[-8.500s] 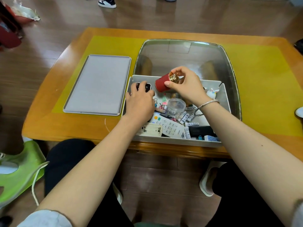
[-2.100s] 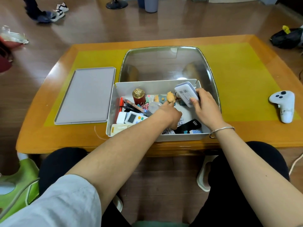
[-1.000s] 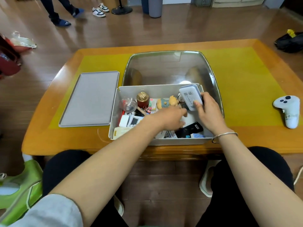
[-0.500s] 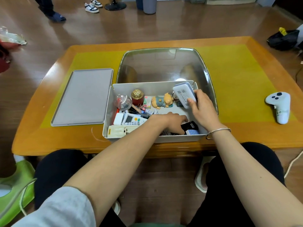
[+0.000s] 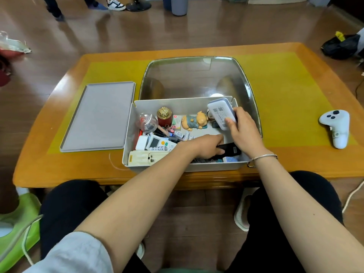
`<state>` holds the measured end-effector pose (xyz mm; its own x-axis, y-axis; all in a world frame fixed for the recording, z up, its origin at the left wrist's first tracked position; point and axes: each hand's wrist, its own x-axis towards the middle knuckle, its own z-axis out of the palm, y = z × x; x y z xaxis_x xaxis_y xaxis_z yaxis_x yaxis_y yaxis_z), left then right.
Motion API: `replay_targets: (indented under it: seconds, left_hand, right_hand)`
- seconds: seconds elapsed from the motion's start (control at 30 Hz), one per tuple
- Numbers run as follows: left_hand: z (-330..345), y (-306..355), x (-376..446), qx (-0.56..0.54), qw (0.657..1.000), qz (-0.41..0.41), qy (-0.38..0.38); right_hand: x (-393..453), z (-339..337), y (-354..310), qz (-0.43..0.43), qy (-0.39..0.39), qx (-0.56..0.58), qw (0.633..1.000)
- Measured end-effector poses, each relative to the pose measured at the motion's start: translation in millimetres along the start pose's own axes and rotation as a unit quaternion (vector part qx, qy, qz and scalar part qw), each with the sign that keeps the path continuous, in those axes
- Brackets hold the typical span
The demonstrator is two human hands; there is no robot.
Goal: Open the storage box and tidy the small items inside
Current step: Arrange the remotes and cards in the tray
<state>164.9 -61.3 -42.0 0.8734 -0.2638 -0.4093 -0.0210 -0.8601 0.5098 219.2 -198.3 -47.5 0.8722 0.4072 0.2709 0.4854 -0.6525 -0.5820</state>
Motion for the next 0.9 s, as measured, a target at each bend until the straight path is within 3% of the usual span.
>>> replay_targets:
  seconds: [0.13, 0.27, 0.47, 0.6, 0.67, 0.77, 0.9]
  left_hand:
    - [-16, -1, -17, -0.069, 0.995, 0.026, 0.072]
    - [-40, -19, -38, -0.079, 0.991, -0.002, 0.104]
    - [-58, -61, -53, 0.019, 0.988, -0.096, 0.119]
    - [-59, -70, -54, 0.145, 0.967, -0.139, 0.156]
    - [-56, -66, -50, 0.171, 0.963, -0.120, 0.168]
    - [-48, -52, -41, 0.119, 0.975, -0.063, 0.178]
    - [-34, -33, -26, 0.120, 0.988, -0.027, 0.092]
  right_hand:
    - [0, -1, -1, -0.003, 0.000, 0.000, 1.000]
    - [0, -2, -2, -0.001, 0.002, 0.014, 1.000]
    - [-1, -3, -4, 0.013, -0.002, 0.020, 1.000]
    - [-2, -3, -4, 0.014, -0.003, 0.020, 1.000]
    - [-2, -3, -5, 0.010, -0.003, 0.019, 1.000]
    - [-3, -3, -4, 0.001, -0.003, 0.014, 1.000]
    - [-3, -4, -5, -0.011, -0.001, -0.008, 1.000]
